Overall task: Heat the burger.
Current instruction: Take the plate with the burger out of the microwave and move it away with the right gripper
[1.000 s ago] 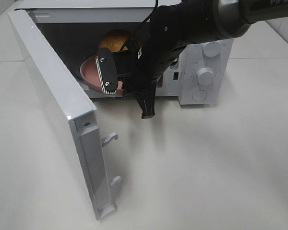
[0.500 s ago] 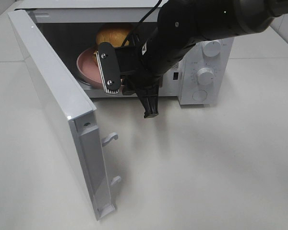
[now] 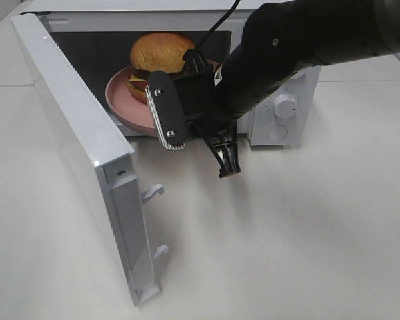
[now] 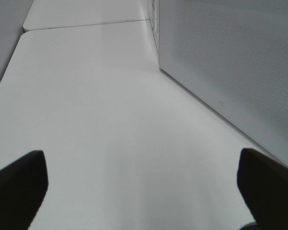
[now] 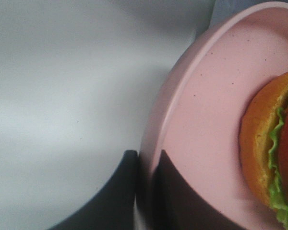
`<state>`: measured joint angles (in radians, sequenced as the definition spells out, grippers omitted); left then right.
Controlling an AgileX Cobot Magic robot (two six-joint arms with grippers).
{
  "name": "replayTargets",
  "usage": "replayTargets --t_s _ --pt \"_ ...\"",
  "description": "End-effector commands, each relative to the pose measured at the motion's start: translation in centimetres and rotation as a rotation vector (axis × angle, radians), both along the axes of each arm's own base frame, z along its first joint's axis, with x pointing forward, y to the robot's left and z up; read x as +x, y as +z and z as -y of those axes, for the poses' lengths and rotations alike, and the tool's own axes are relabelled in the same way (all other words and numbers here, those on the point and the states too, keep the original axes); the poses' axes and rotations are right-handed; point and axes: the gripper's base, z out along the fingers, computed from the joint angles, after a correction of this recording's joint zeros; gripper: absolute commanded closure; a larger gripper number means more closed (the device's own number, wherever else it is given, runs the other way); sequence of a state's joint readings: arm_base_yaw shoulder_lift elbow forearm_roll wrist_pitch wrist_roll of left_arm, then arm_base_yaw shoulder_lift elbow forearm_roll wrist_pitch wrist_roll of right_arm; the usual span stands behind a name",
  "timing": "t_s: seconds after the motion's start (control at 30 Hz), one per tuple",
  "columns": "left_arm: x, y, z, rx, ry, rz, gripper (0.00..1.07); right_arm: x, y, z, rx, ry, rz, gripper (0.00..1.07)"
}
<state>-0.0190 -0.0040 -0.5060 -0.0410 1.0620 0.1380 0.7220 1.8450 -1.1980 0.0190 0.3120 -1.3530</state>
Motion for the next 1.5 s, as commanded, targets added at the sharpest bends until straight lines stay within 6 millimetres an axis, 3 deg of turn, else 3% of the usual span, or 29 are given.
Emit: replayTargets --t_s 0.03,0.53,0.9,1.5 --pt "-0.3 0.1 0.1 -0.013 -0.005 0.035 0.02 -0.9 2.0 0.4 0.069 0.033 0.113 1.07" --pt "-0.3 0.1 0.1 -0.013 -0.005 0.035 0.02 -3.7 4.0 2.6 0.091 0.010 0.105 1.07" --pt "-0.3 0.1 0.1 -0.013 -0.005 0.035 0.02 -7.0 4.8 3.1 0.109 0.044 0.092 1.07" --pt "-0.3 0.1 0.1 -0.013 -0.005 0.035 0.02 -11.0 6.6 7.2 0.111 -0.010 0.082 1.07"
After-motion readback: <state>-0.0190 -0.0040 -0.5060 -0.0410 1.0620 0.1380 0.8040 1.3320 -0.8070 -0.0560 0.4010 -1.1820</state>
